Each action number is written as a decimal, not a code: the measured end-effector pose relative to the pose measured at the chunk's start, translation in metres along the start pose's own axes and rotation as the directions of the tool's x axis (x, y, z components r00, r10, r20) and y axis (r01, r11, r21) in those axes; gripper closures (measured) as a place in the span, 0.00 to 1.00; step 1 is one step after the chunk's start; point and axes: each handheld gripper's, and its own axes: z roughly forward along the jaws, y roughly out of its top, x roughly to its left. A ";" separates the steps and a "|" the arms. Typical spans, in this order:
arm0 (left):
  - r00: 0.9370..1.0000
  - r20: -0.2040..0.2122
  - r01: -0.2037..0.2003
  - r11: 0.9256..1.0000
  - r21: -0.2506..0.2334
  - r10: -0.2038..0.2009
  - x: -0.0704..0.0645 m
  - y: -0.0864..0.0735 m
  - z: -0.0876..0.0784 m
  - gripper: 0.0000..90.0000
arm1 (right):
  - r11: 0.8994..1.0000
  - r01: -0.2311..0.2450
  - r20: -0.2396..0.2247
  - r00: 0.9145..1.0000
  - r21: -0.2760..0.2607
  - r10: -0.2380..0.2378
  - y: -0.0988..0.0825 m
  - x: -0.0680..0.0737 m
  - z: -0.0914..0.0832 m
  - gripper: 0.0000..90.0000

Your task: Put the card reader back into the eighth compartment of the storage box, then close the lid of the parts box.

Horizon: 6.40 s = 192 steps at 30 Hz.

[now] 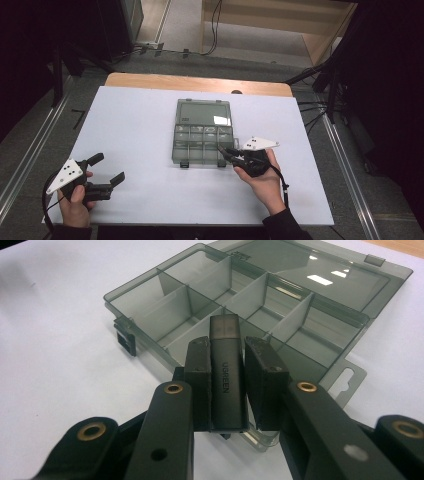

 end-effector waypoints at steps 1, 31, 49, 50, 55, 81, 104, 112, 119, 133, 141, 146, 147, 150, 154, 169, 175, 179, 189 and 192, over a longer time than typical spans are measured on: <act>1.000 0.000 0.000 1.000 0.000 0.000 0.000 0.000 0.000 0.00 | 1.000 -0.001 0.003 1.000 0.000 0.001 0.000 -0.001 0.000 0.80; 1.000 0.002 -0.006 1.000 0.005 0.006 0.000 0.000 0.001 0.00 | 0.997 -0.071 0.051 0.996 0.017 0.070 -0.006 -0.018 0.020 0.80; 1.000 0.006 -0.007 1.000 0.005 0.007 0.000 0.000 0.002 0.00 | 0.990 -0.084 0.072 0.993 -0.111 0.093 -0.010 -0.027 0.019 0.43; 1.000 0.010 -0.008 1.000 0.007 0.008 0.000 0.000 0.002 0.00 | 0.990 -0.085 0.071 0.993 -0.116 0.094 -0.010 -0.028 0.018 0.43; 1.000 0.031 -0.004 1.000 0.001 0.004 -0.003 0.002 0.009 0.00 | 0.993 -0.069 0.033 0.997 -0.101 0.072 -0.010 -0.030 0.014 0.42; 0.992 0.110 -0.059 0.998 0.033 0.055 -0.027 0.026 0.044 0.00 | 0.983 -0.073 0.020 0.997 -0.171 0.078 -0.012 -0.044 -0.012 0.09; 0.983 0.169 -0.080 0.997 0.020 0.076 -0.030 0.057 0.076 0.00 | 0.981 -0.073 0.015 0.997 -0.182 0.077 -0.006 -0.057 -0.027 0.00; 0.982 0.172 -0.083 0.996 0.017 0.079 -0.027 0.067 0.092 0.00 | 0.979 -0.075 0.017 0.997 -0.187 0.079 -0.002 -0.062 -0.027 0.00; 0.983 0.172 -0.077 0.997 0.031 0.070 -0.024 0.068 0.105 0.00 | 0.977 -0.078 0.000 0.997 -0.199 0.080 0.001 -0.065 -0.022 0.00; 0.985 0.165 -0.048 0.998 0.041 0.041 -0.017 0.073 0.122 0.00 | 0.977 -0.088 -0.010 0.996 -0.193 0.087 0.010 -0.068 -0.015 0.00; 0.987 0.159 -0.026 0.998 0.053 0.017 -0.012 0.069 0.131 0.00 | 0.979 -0.109 -0.002 0.994 -0.175 0.110 0.009 -0.071 -0.006 0.00; 0.988 0.153 -0.018 0.998 0.059 0.009 -0.009 0.071 0.138 0.00 | 0.979 -0.114 0.003 0.993 -0.170 0.116 0.010 -0.073 0.000 0.00; 0.988 0.157 -0.017 0.998 0.063 0.006 -0.008 0.071 0.140 0.00 | 0.979 -0.109 0.005 0.994 -0.169 0.112 0.010 -0.074 0.001 0.00; 0.988 0.156 -0.009 0.998 0.067 -0.001 -0.006 0.070 0.147 0.00 | 0.979 -0.115 0.008 0.993 -0.170 0.119 0.012 -0.075 0.004 0.00; 0.988 0.155 0.007 0.997 0.078 -0.019 -0.003 0.069 0.156 0.00 | 0.978 -0.118 0.016 0.992 -0.170 0.123 0.013 -0.076 0.009 0.00; 0.985 0.165 0.039 0.993 0.109 -0.057 -0.002 0.070 0.192 0.00 | 0.980 -0.137 -0.006 0.990 -0.146 0.137 0.019 -0.085 0.031 0.00; 0.984 0.159 0.059 0.991 0.122 -0.078 0.002 0.069 0.203 0.00 | 0.980 -0.148 -0.012 0.989 -0.136 0.147 0.021 -0.087 0.041 0.00; 0.983 0.159 0.072 0.989 0.129 -0.092 0.003 0.068 0.209 0.00 | 0.978 -0.160 -0.018 0.987 -0.131 0.159 0.023 -0.090 0.047 0.00; 0.981 0.147 0.105 0.982 0.159 -0.129 0.010 0.066 0.222 0.01 | 0.978 -0.177 -0.030 0.984 -0.109 0.175 0.031 -0.099 0.057 0.00; 0.981 0.138 0.112 0.980 0.164 -0.136 0.011 0.067 0.224 0.01 | 0.977 -0.184 -0.036 0.983 -0.103 0.182 0.033 -0.101 0.061 0.00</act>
